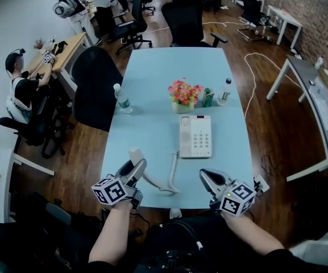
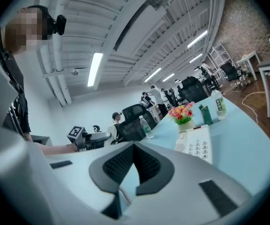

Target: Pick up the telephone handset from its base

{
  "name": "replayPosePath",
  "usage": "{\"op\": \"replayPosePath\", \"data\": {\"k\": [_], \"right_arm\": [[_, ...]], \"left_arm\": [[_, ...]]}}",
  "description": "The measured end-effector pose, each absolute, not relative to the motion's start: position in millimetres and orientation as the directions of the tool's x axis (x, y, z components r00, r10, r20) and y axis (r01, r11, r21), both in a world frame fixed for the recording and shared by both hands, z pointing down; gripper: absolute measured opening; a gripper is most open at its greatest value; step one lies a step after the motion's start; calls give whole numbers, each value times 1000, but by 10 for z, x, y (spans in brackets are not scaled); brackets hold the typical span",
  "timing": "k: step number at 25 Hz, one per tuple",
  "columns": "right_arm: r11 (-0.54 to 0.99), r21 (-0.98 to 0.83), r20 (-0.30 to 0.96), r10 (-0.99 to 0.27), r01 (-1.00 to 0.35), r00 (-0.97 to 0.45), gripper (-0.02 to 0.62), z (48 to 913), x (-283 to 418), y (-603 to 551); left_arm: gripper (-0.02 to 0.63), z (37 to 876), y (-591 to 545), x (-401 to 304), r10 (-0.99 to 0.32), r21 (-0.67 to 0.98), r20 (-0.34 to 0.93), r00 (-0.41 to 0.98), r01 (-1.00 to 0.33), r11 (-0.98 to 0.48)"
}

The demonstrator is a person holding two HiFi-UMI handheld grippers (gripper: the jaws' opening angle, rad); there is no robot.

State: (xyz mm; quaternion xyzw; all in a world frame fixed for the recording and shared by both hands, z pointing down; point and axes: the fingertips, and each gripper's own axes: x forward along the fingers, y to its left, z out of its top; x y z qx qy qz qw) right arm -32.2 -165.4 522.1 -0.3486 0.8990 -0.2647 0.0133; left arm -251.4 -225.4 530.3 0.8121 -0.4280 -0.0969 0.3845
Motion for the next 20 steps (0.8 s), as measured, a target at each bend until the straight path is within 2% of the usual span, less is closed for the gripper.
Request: {"op": "replayPosePath", "data": {"k": [20], "right_arm": [[601, -473, 177, -652, -644, -738, 15, 5238, -277, -1710]], "left_arm": [[238, 5238, -2327, -2368, -760, 706, 161, 629, -612, -357]]}}
